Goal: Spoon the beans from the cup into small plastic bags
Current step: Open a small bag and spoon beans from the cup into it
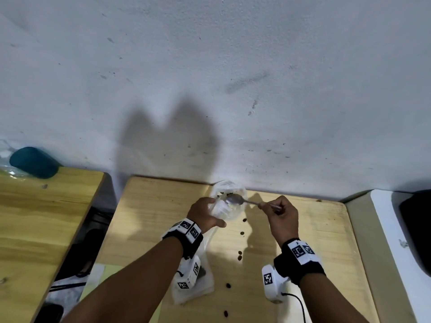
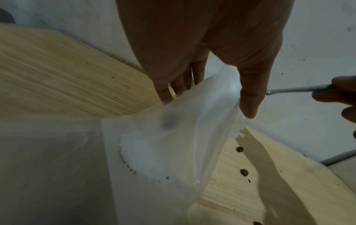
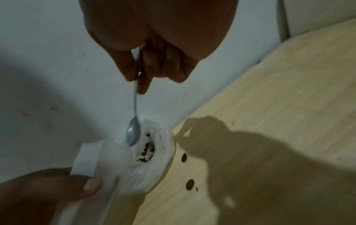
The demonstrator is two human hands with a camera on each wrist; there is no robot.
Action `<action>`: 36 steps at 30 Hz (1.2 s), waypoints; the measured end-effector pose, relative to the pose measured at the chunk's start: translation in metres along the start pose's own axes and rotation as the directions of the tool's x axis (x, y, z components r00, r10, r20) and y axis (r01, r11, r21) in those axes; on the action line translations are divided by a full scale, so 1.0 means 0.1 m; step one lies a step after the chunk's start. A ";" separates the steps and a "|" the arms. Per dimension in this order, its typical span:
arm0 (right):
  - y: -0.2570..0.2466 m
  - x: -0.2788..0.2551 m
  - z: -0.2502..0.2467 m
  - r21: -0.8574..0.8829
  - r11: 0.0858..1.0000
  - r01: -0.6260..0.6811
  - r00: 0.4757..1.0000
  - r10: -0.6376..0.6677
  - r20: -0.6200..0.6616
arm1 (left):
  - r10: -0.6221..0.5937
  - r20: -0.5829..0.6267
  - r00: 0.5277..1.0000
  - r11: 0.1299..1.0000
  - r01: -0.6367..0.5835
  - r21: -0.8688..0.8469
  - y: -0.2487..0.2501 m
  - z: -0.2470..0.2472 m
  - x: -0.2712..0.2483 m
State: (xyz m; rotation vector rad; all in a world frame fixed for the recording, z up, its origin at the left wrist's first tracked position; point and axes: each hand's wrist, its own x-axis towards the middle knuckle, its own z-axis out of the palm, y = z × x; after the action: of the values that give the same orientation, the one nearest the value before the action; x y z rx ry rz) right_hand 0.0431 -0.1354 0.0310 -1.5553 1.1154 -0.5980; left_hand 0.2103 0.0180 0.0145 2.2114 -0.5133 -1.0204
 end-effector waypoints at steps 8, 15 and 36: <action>0.10 -0.02 0.26 -0.418 0.904 0.091 0.989 -0.132 -0.072 | 0.027 0.076 0.997 0.999 -0.025 -0.030 0.02 -0.06 0.00; 0.17 -0.07 0.30 -0.458 0.886 0.073 0.991 -0.116 -0.066 | 0.045 0.080 0.996 0.998 -0.042 -0.043 -0.10 -0.17 0.03; 0.05 -0.14 0.31 -0.176 0.981 0.088 0.985 -0.111 -0.128 | 0.123 -0.020 0.992 0.992 -0.122 0.040 -0.16 -0.01 0.01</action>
State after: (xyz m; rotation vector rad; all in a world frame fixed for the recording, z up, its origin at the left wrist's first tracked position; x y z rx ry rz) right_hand 0.0608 -0.1084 0.0198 -1.7459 1.2232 -0.7019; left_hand 0.2134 0.0293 0.0031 2.1934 -0.6547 -0.9276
